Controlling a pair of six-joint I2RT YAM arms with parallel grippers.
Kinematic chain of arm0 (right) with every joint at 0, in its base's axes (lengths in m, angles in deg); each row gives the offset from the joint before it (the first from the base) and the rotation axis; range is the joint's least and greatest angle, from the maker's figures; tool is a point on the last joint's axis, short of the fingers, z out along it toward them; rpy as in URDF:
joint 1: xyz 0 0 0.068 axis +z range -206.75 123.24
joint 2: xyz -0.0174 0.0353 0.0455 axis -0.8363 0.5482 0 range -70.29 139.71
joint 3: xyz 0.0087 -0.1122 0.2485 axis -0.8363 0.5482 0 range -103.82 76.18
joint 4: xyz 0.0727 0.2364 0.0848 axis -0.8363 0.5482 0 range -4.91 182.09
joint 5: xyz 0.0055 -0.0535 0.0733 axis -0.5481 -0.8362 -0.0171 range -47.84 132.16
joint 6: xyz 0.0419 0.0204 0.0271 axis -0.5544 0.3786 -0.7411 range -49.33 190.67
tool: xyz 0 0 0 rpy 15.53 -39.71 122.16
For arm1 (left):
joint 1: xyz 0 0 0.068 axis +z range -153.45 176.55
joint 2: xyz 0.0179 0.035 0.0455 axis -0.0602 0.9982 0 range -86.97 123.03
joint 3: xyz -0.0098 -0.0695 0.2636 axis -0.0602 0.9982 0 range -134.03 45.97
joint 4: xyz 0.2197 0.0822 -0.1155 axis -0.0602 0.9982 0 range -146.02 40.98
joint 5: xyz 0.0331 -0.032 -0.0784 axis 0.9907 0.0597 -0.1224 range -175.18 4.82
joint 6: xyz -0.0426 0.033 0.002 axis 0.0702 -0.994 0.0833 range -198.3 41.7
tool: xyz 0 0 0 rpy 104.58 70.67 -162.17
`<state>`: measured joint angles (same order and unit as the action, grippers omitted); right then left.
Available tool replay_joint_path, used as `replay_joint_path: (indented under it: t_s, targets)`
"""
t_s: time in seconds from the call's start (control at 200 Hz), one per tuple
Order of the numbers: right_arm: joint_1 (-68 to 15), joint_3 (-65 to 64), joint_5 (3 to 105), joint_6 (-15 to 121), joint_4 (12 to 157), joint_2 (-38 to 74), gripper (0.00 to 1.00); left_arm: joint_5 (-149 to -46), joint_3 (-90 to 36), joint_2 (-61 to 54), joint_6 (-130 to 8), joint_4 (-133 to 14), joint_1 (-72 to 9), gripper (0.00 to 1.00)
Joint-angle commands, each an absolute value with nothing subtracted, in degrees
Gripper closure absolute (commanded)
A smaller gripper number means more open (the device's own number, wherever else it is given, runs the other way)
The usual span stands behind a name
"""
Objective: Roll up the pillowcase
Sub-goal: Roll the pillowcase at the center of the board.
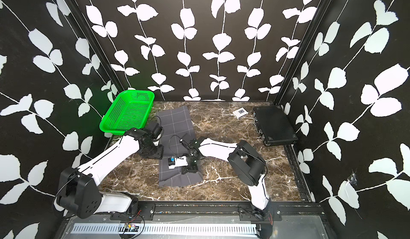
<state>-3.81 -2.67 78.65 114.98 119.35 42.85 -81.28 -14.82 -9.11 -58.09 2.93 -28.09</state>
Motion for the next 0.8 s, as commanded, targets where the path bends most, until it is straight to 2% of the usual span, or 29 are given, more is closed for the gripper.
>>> replay_joint_path:
  t_s: [0.0, 0.18, 0.385, 0.56, 0.795]
  targets:
    - [-4.96, -5.91, 81.32, 114.06, 117.61, 44.12, 0.96, -80.56, -14.91, -11.78, -56.66, 7.39, -27.86, 0.39]
    - [-6.06, -6.41, 81.71, 113.4, 116.0, 47.03, 0.94, -83.8, -15.61, -14.18, -54.6, 9.46, -28.01, 0.39]
    - [-7.56, -6.42, 81.28, 111.27, 112.27, 49.83, 0.91, -88.74, -9.39, -19.44, -48.99, 6.69, -29.88, 0.37]
    - [-9.0, -4.98, 82.2, 107.95, 108.13, 50.39, 0.87, -89.73, -7.38, -19.17, -47.15, 6.85, -32.1, 0.3]
    - [-9.94, -2.1, 83.96, 103.45, 102.09, 48.6, 0.8, -87.89, -4.2, -14.49, -47.71, 2.37, -32.14, 0.31]
